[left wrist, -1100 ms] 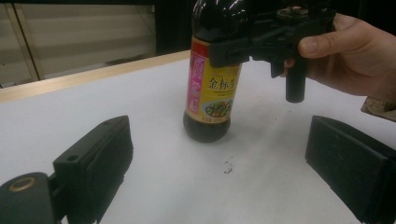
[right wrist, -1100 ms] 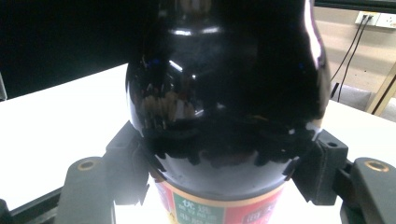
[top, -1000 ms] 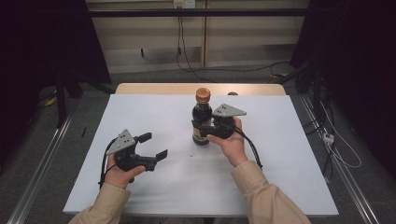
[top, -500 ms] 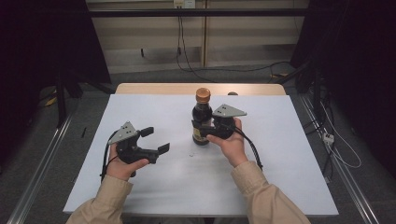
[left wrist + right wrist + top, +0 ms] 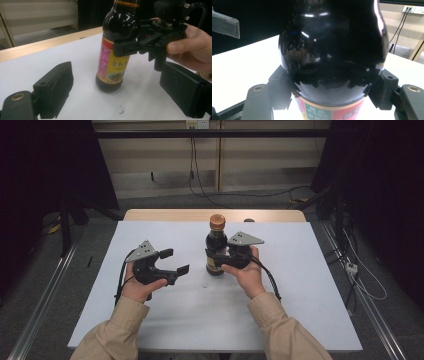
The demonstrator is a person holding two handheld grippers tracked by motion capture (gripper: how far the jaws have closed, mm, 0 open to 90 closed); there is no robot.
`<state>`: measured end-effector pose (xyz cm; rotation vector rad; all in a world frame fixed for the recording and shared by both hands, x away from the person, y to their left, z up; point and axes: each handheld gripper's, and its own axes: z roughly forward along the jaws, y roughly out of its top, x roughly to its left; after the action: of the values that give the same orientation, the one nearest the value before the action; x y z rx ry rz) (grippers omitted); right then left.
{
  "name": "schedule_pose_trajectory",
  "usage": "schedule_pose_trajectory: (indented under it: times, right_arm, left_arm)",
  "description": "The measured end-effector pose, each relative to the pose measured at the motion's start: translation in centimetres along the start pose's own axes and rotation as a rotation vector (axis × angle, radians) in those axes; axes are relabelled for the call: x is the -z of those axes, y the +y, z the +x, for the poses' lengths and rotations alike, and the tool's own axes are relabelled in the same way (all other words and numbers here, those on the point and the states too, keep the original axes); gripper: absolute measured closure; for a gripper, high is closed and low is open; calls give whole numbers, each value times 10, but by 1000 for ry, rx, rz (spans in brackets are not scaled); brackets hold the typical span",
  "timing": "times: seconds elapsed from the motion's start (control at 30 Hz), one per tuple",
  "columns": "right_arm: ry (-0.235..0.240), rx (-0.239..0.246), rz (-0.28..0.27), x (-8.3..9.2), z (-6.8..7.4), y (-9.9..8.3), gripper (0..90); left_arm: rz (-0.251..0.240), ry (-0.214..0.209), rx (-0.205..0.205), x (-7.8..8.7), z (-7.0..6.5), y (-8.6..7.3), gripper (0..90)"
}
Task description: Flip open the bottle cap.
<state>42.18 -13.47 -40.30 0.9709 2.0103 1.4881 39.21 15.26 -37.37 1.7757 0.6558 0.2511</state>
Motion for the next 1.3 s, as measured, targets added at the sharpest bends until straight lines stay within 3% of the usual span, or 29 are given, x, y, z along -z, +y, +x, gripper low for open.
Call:
schedule_pose_trajectory:
  times: [0.3, 0.43, 0.5, 0.57, 0.73, 0.87, 1.0, 1.1, 1.17, 1.23, 1.3]
  right_arm:
    - [2, -7, 0, 0, 0, 0, 301]
    - [2, -9, -2, 0, 0, -1, 301]
    - [3, -12, -1, 0, -1, -1, 300]
    - [3, -12, -1, 0, -1, -1, 300]
    - [3, -15, 0, 0, -1, -1, 300]
    - [5, -16, -1, 0, -1, -1, 300]
    - [4, -16, 1, 0, -1, -1, 300]
    - [3, -16, 1, 0, 0, -1, 300]
    - [4, -18, 1, 0, -1, -1, 300]
    - [4, -19, 2, 0, -1, -1, 300]
    - [4, -21, 1, 0, -1, -1, 300]
  left_arm:
    - [6, -8, -36, -7, 4, 14, 264]
    - [18, -19, -80, -10, 3, 21, 340]
    - [35, 39, -60, -11, 4, 24, 382]
    - [6, 43, -36, -12, 6, 26, 422]
    - [0, 91, -92, -15, 8, 33, 511]
    - [36, 67, -92, -19, 6, 40, 534]
    - [24, 65, -86, -21, 8, 47, 538]
    - [20, 19, -77, -24, 10, 52, 555]
    - [45, -43, -66, -27, 8, 56, 639]
    - [74, -49, -72, -29, 6, 59, 711]
    - [66, -67, -39, -31, 7, 61, 776]
